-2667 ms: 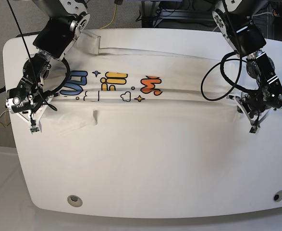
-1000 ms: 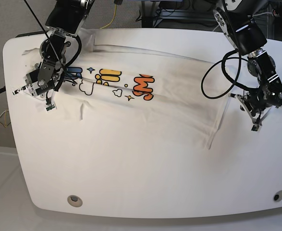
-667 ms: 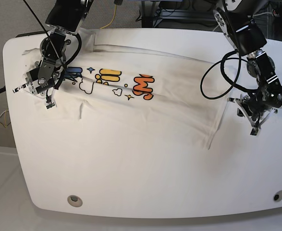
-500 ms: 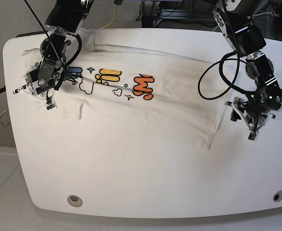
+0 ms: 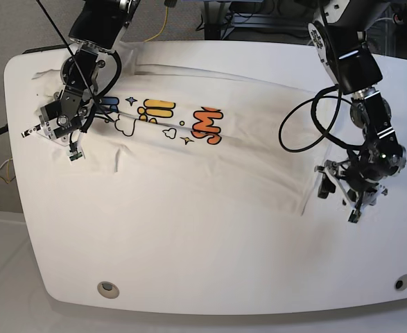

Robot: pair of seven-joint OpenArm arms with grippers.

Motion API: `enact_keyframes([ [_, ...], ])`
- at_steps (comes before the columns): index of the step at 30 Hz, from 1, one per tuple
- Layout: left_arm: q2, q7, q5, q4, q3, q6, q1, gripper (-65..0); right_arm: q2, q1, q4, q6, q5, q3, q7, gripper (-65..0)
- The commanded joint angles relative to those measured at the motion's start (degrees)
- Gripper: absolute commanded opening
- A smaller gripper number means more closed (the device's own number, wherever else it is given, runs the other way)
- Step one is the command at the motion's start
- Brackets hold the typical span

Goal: Fold the T-shirt properly

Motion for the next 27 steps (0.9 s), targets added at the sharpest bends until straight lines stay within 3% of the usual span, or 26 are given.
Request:
enact_keyframes([
  [1, -0.5, -2.5, -0.6, -2.5, -0.1, -0.1, -2.2, -26.9, -0.2, 1.0, 1.1, -0.1, -0.5, 0.0, -0.2, -63.2],
  [13, -0.6, -11.0, -0.6, -17.3, -0.2, -0.1, -6.5, -26.9, -0.4, 1.1, 1.0, -0.1, -0.5, 0.0, -0.2, -63.2],
  [27, -0.6, -17.9, -0.5, -25.6, -0.1, -0.1, -6.6, -26.9, -0.3, 1.1, 1.0, -0.1, -0.5, 0.0, -0.2, -63.2],
])
